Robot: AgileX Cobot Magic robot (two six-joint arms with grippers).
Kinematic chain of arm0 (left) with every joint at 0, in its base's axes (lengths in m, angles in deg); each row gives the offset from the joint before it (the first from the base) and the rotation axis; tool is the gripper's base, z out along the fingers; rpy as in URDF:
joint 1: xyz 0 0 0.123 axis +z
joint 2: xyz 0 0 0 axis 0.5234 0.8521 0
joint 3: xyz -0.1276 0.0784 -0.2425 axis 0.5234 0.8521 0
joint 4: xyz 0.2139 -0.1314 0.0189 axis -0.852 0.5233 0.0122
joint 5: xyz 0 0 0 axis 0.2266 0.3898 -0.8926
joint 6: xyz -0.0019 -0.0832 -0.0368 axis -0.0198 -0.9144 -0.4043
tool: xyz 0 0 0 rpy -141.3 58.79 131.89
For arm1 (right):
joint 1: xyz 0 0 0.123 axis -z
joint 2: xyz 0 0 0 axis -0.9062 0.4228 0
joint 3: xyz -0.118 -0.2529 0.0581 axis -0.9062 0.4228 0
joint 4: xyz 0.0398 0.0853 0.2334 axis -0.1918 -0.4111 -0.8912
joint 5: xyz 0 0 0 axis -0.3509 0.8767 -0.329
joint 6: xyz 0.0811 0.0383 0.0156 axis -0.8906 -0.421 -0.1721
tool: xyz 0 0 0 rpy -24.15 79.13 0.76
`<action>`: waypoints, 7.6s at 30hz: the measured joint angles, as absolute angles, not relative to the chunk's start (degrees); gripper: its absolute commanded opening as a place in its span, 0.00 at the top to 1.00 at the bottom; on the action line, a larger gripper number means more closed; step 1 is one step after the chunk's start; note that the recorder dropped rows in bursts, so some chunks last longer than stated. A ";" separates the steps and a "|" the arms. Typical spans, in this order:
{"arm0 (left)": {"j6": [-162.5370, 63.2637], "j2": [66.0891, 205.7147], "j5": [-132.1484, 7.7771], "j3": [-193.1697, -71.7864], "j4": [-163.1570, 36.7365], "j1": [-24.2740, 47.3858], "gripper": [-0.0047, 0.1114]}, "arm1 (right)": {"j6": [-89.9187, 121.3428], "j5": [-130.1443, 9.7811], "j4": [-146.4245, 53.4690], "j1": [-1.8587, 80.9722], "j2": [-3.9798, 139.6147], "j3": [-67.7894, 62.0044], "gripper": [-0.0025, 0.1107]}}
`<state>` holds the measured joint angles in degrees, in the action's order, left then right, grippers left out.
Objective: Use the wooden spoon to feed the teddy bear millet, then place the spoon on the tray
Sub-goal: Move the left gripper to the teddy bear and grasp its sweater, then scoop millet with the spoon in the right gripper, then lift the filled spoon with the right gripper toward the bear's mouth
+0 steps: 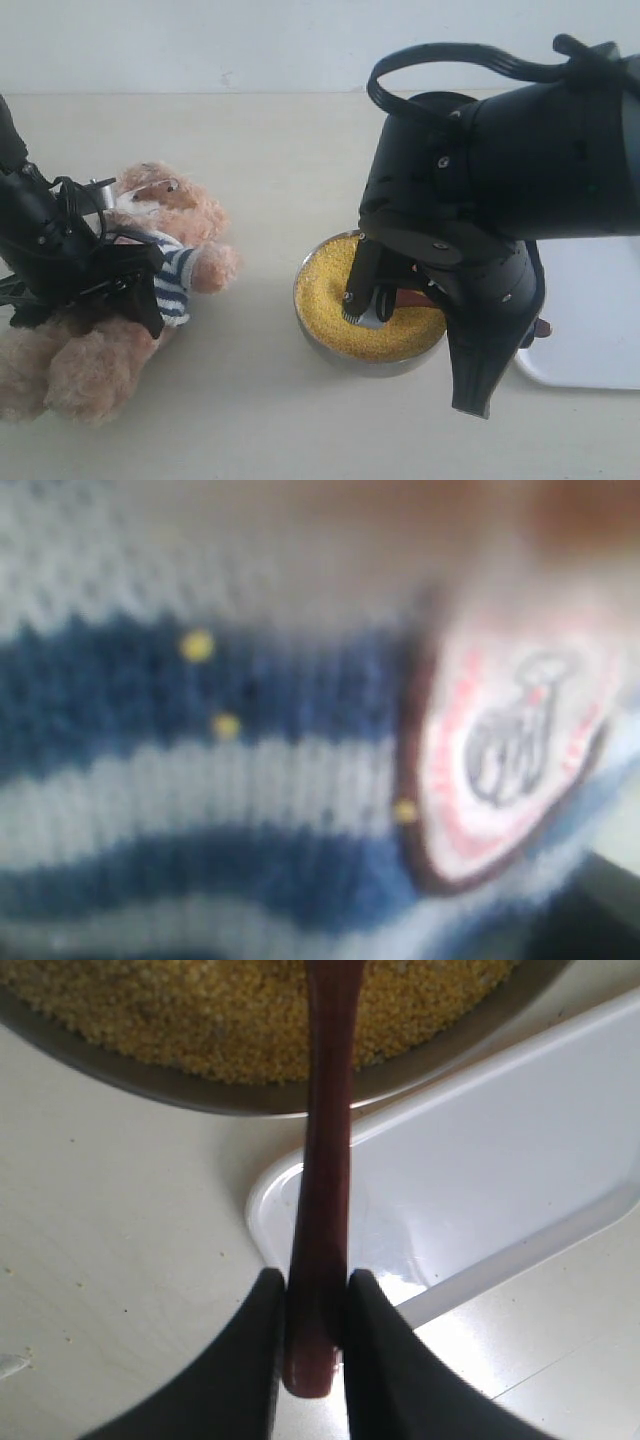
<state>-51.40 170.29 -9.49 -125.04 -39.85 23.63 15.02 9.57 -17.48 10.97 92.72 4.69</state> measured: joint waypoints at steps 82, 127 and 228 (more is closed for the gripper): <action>-38.51 157.50 -4.63 -125.04 -46.58 23.10 0.93 | 11.60 9.57 0.86 10.97 89.39 4.73 0.98; -38.61 157.50 -4.82 -125.04 -46.69 23.10 0.93 | 11.80 9.57 6.25 9.07 89.36 4.73 0.98; -43.94 158.70 -2.07 -128.73 -51.22 11.01 0.93 | 23.83 9.52 -22.86 15.81 84.81 -8.64 0.98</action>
